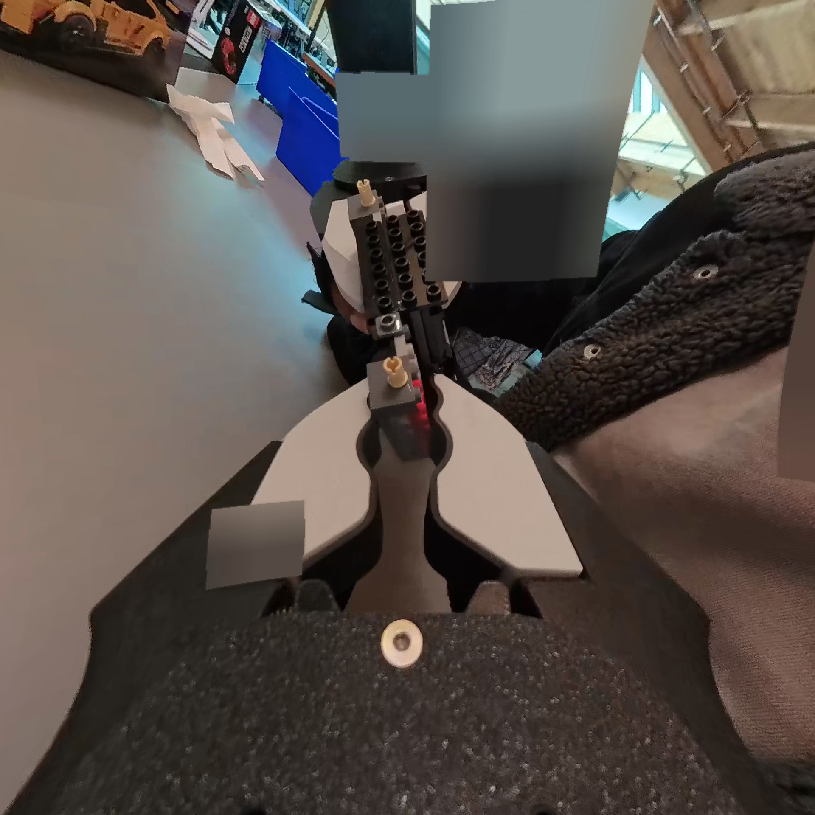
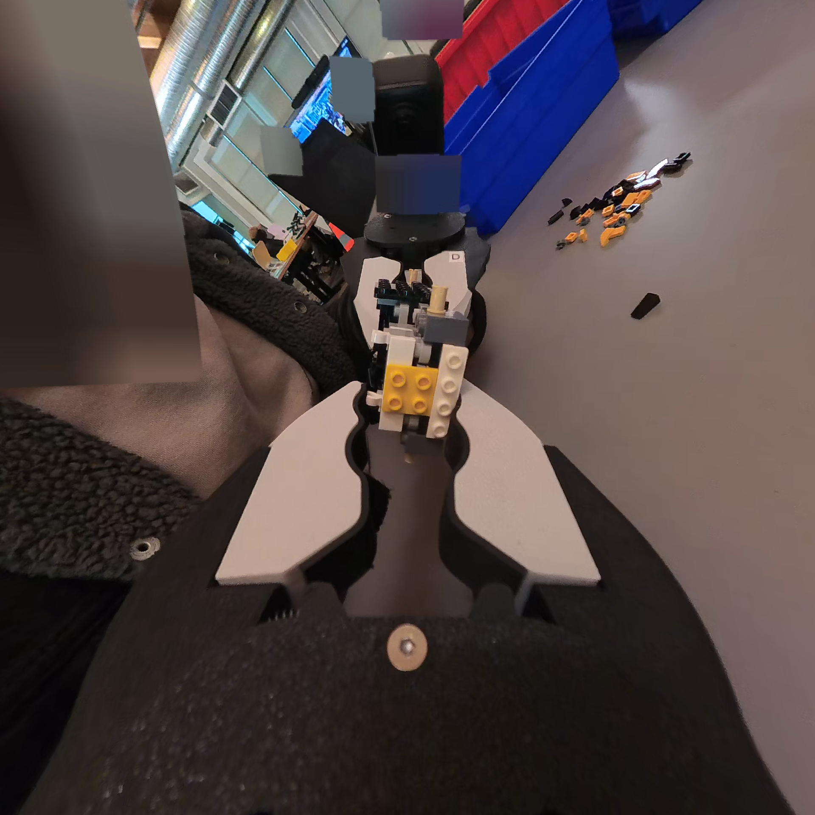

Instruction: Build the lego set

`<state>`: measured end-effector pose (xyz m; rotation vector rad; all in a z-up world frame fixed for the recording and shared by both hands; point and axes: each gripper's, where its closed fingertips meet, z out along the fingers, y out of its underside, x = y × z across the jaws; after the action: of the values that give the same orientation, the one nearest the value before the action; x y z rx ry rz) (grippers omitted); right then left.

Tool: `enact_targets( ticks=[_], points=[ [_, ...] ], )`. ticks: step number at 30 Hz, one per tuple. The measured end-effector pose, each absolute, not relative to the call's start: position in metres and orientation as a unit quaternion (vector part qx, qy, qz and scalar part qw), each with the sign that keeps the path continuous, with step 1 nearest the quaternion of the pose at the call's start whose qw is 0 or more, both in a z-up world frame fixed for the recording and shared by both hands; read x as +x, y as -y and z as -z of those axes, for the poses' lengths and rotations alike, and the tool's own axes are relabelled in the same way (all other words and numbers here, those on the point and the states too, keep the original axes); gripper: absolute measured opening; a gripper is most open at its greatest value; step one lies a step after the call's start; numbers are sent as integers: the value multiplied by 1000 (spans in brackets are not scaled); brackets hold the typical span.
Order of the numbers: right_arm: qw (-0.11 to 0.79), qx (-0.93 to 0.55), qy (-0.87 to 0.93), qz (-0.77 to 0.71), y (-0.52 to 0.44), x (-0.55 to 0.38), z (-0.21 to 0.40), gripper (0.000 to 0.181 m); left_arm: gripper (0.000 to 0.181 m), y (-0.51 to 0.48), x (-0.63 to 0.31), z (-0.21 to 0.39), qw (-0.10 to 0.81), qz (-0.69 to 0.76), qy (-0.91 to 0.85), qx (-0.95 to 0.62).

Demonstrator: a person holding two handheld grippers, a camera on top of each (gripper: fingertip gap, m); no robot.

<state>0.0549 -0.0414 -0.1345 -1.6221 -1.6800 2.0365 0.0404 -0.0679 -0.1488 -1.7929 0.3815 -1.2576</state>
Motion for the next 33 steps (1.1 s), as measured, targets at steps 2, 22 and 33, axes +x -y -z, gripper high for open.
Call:
enact_targets(
  ticks=[2,22,33],
  points=[
    [30,-518,547,-657,43,56,135,32,18,69,41,149,448,494,-168,-726],
    [281,-413,665,-556,47,59,131,43,16,64,40,142,579,313,-285,-697],
    [291,-404,658,-565,50,58,132,40,16,66,43,141,570,334,-277,-698]
  ],
)
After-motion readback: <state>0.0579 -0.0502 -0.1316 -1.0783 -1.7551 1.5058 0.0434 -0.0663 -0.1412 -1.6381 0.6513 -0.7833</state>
